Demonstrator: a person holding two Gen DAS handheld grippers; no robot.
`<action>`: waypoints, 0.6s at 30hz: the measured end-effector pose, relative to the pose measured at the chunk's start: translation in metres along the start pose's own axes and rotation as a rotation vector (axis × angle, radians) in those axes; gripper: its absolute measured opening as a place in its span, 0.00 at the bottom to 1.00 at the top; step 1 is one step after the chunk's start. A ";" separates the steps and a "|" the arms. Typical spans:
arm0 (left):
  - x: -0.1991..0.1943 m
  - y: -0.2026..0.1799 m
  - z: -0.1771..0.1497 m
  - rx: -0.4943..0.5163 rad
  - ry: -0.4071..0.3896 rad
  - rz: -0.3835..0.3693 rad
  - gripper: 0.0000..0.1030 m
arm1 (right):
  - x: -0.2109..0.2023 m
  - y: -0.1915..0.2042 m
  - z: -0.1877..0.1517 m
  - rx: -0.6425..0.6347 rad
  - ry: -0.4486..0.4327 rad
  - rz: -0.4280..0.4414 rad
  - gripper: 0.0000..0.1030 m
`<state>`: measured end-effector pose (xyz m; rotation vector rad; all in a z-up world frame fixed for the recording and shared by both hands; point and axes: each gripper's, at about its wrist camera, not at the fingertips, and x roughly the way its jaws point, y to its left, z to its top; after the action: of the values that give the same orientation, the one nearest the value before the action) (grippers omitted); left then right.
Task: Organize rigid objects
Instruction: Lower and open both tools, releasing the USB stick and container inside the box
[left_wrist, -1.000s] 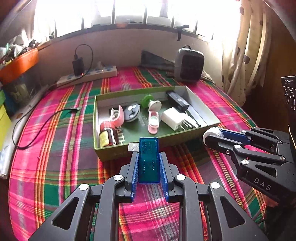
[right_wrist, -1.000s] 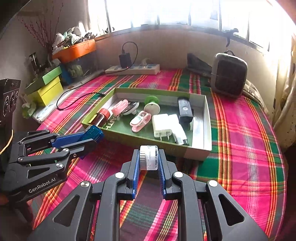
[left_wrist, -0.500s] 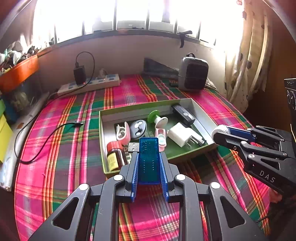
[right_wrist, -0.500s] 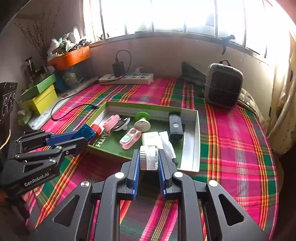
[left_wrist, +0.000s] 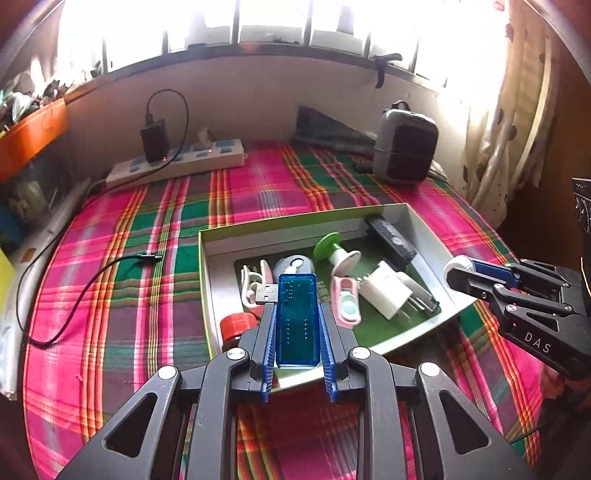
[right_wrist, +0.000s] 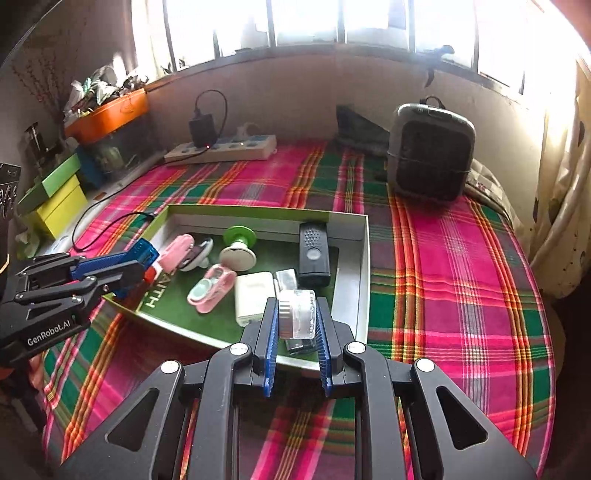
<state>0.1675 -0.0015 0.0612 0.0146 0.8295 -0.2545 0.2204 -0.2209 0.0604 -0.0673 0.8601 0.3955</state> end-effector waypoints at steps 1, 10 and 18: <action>0.003 0.002 0.001 -0.005 0.005 0.005 0.20 | 0.003 -0.001 0.000 0.000 0.006 -0.004 0.19; 0.019 0.011 0.003 -0.021 0.027 0.018 0.20 | 0.024 -0.006 0.002 -0.003 0.047 -0.018 0.19; 0.029 0.014 0.003 -0.027 0.048 0.020 0.20 | 0.037 -0.006 0.003 -0.016 0.071 -0.028 0.19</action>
<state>0.1920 0.0054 0.0406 0.0034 0.8799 -0.2242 0.2459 -0.2142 0.0344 -0.1085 0.9251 0.3760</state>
